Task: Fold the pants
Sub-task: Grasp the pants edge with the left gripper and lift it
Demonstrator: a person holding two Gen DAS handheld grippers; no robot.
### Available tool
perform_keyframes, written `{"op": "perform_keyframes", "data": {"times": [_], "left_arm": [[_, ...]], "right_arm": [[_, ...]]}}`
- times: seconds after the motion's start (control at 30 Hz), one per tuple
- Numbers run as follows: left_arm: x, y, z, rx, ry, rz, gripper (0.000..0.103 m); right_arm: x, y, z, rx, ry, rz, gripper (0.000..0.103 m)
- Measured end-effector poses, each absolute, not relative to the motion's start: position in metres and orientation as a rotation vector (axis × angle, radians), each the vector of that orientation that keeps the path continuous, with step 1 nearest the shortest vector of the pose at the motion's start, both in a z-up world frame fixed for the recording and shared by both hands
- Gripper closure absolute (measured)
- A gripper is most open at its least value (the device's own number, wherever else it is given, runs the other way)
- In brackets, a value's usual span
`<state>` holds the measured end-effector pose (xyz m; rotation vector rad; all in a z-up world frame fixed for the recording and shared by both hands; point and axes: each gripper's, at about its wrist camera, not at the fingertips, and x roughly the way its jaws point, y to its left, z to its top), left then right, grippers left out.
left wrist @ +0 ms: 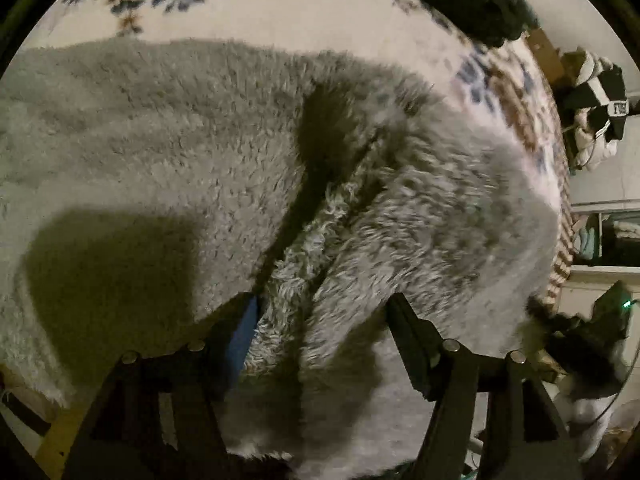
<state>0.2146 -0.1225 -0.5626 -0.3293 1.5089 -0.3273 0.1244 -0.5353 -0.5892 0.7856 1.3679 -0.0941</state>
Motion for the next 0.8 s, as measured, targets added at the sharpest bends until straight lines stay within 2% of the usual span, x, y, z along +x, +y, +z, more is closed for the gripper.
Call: {"op": "perform_keyframes", "data": {"times": [0.1,0.17,0.23,0.3,0.33,0.37,0.53,0.7,0.8], "left_arm": [[0.213,-0.121,-0.559,-0.342,1.5,-0.323,0.039],[0.211,-0.116,-0.547,-0.374,1.488,-0.324,0.039],[0.206,-0.105,-0.53,-0.416,1.442,-0.329,0.039],[0.197,-0.088,-0.51,-0.471,1.385,-0.339,0.027],[0.192,-0.077,-0.5,-0.5,1.347,-0.339,0.013],[0.187,-0.066,-0.493,-0.521,1.318,-0.326,0.006],[0.161,0.027,-0.494,-0.71,1.213,-0.12,0.005],[0.149,0.122,-0.545,-0.842,1.137,0.154,0.005],[0.153,0.154,-0.575,-0.93,1.099,0.209,0.005]], "right_arm": [[0.129,-0.534,-0.596,0.779,1.416,-0.087,0.076],[0.131,-0.53,-0.598,0.749,1.461,-0.101,0.071],[0.131,-0.525,-0.589,0.706,1.47,-0.126,0.035],[0.128,-0.518,-0.571,0.661,1.438,-0.15,0.013],[0.127,-0.514,-0.561,0.642,1.418,-0.158,0.011],[0.126,-0.509,-0.553,0.637,1.406,-0.158,0.011],[0.127,-0.473,-0.529,0.625,1.397,-0.139,0.01],[0.134,-0.427,-0.526,0.554,1.418,-0.093,0.01],[0.14,-0.406,-0.534,0.548,1.446,-0.069,0.01]]}}
